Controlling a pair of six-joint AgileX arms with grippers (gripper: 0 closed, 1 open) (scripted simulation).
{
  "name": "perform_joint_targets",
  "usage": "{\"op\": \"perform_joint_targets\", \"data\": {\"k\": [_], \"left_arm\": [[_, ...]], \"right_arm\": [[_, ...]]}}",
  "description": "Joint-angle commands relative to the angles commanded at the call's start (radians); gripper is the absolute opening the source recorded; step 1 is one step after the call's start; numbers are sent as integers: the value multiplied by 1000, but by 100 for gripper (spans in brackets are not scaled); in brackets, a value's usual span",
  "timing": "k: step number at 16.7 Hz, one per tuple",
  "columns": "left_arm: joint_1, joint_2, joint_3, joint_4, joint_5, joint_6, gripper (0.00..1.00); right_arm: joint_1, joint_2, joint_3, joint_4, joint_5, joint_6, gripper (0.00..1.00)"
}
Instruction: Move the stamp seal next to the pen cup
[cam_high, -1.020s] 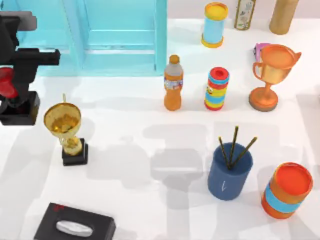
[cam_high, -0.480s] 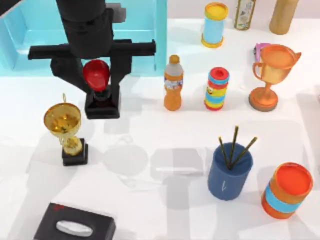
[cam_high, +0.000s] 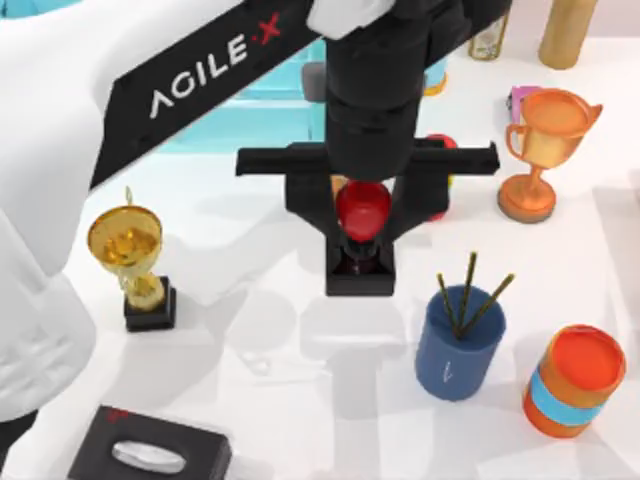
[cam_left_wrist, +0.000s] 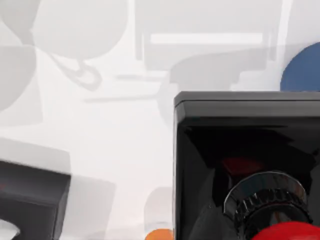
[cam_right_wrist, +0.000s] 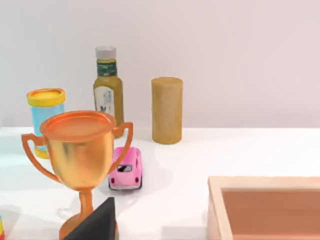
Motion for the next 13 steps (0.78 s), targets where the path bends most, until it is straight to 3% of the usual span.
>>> {"op": "perform_joint_targets", "data": {"k": [7,13], "left_arm": [[-16,-3,18,0,-9,-19,0],[-19,-24,-77,71,-11,-21,0]], "right_arm": [[0,0,0,0,0,0,100],[0,0,0,0,0,0,100]]}}
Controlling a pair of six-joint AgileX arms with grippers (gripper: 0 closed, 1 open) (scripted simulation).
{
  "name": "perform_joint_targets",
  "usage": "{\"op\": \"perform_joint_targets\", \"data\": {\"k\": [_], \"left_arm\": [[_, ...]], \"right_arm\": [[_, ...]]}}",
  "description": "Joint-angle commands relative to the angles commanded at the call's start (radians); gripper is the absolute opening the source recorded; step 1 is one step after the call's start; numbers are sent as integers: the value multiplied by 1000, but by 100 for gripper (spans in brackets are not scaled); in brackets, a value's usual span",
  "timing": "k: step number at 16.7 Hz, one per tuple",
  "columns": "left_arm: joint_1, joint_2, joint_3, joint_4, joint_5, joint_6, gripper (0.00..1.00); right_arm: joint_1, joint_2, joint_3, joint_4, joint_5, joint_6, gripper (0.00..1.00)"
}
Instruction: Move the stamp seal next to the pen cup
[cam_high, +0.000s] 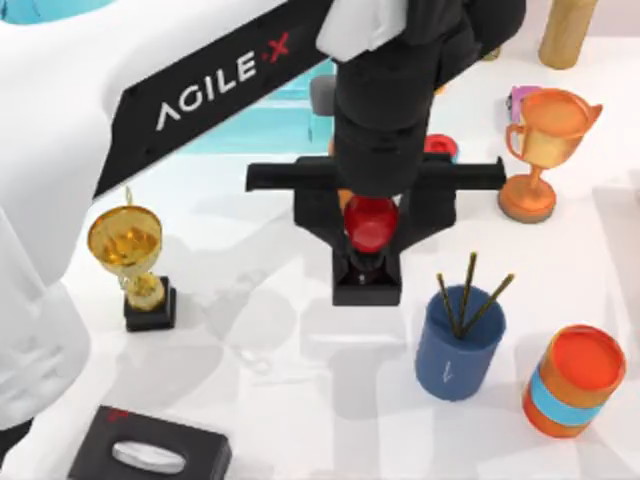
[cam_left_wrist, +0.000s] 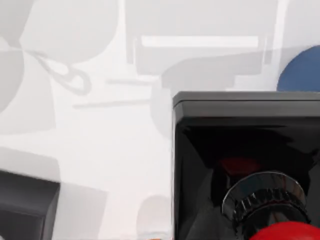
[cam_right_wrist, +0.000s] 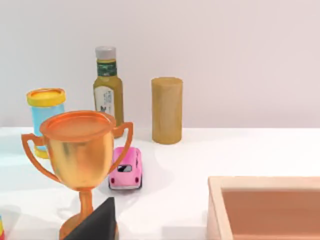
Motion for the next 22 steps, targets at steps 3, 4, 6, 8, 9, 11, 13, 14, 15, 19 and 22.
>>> {"op": "perform_joint_targets", "data": {"k": [3,4,6,8,9,11,13,14,15,19,22], "left_arm": [[0,0,0,0,0,0,0],[0,0,0,0,0,0,8],[0,0,0,0,0,0,23],[0,0,0,0,0,0,38],[0,0,0,0,0,0,45],[0,0,0,0,0,0,60],[0,0,0,0,0,0,75],[0,0,0,0,0,0,83],[0,0,0,0,0,0,90],[0,0,0,0,0,0,100],[0,0,0,0,0,0,100]], "right_arm": [[0,0,0,0,0,0,100],[0,0,0,0,0,0,100],[0,0,0,0,0,0,100],[0,0,0,0,0,0,100],[0,0,0,0,0,0,100],[0,0,0,0,0,0,100],[0,0,0,0,0,0,100],[0,0,0,0,0,0,100],[0,0,0,0,0,0,100],[0,0,0,0,0,0,100],[0,0,0,0,0,0,100]]}}
